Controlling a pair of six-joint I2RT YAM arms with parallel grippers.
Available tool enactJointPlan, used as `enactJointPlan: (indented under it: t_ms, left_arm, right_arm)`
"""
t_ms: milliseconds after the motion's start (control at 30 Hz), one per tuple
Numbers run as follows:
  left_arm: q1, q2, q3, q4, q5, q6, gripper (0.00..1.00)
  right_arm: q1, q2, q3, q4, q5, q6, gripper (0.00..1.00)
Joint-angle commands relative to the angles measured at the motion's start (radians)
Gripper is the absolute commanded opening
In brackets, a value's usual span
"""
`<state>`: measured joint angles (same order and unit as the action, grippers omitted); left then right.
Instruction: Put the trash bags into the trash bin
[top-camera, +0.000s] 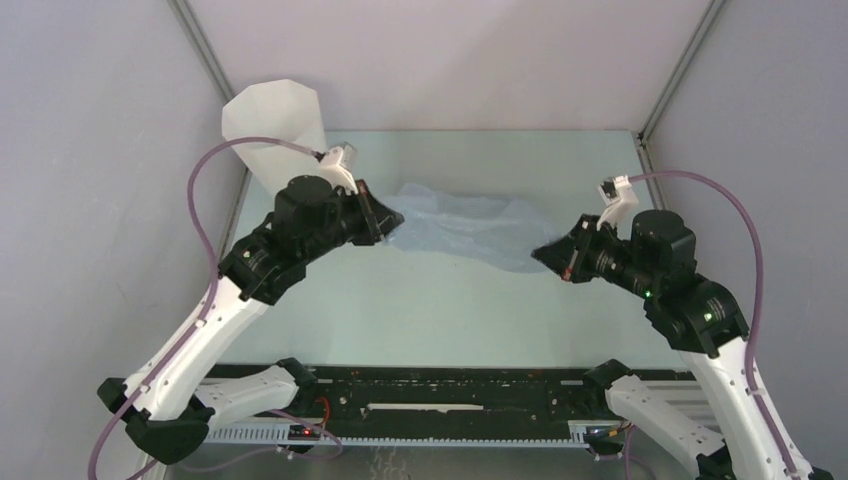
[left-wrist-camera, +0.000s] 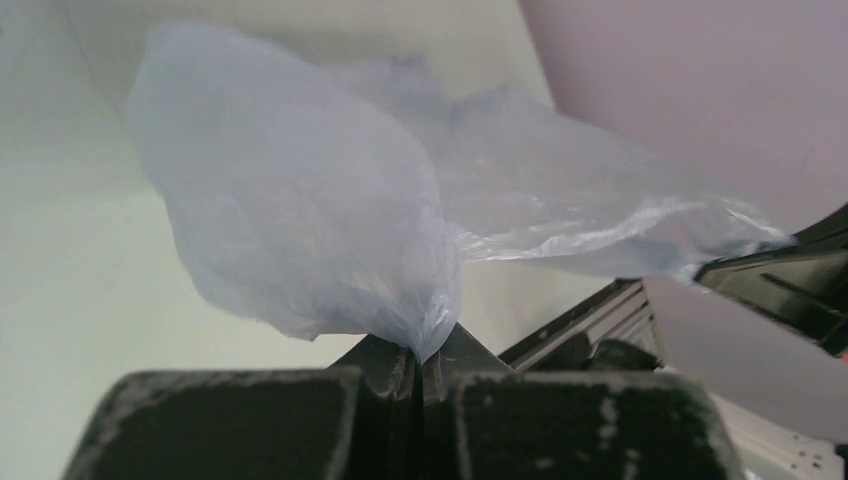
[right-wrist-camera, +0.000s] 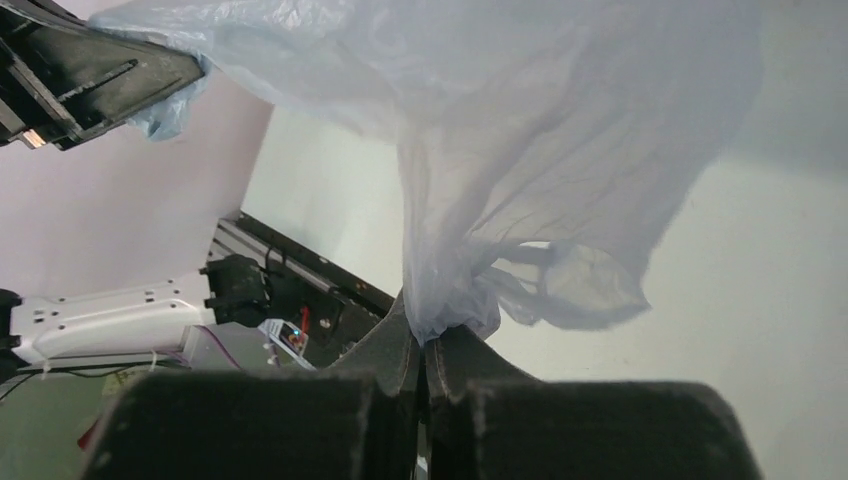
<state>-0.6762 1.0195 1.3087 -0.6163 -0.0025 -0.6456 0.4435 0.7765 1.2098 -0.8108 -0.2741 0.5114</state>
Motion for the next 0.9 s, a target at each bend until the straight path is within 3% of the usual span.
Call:
enactJointPlan:
  t_ms: [0, 133, 267, 433, 533, 667, 867]
  left_arm:
    - [0.005, -0.034, -0.095, -0.031, 0.063, 0.02, 0.0]
    - [0.006, -0.047, -0.114, -0.028, 0.076, 0.027, 0.0]
    - [0.006, -0.018, -0.082, -0.021, 0.124, 0.036, 0.15]
    - [0.006, -0.016, -0.014, -0.028, 0.051, 0.089, 0.68]
    - [0.015, -0.058, -0.008, -0.027, -0.055, 0.083, 0.83]
    - [0.098, -0.121, -0.029, -0.031, -0.093, -0.039, 0.86]
    - [0.342, -0.139, -0.062, -0.019, 0.068, -0.296, 0.88]
  right_arm:
    - [-0.002, -0.065, -0.029, -0.094, 0.07, 0.006, 0.0]
    - [-0.001, -0.122, -0.03, -0.096, 0.075, 0.02, 0.0]
    - [-0.002, -0.147, -0.029, -0.099, 0.093, 0.038, 0.0]
    - [-0.001, -0.187, -0.03, -0.114, 0.144, 0.066, 0.0]
    - [-0.001, -0.214, -0.029, -0.138, 0.179, 0.07, 0.0]
    - [-0.001, -0.234, -0.03, -0.155, 0.2, 0.063, 0.0]
    - [-0.002, -0.246, -0.031, -0.157, 0.211, 0.03, 0.0]
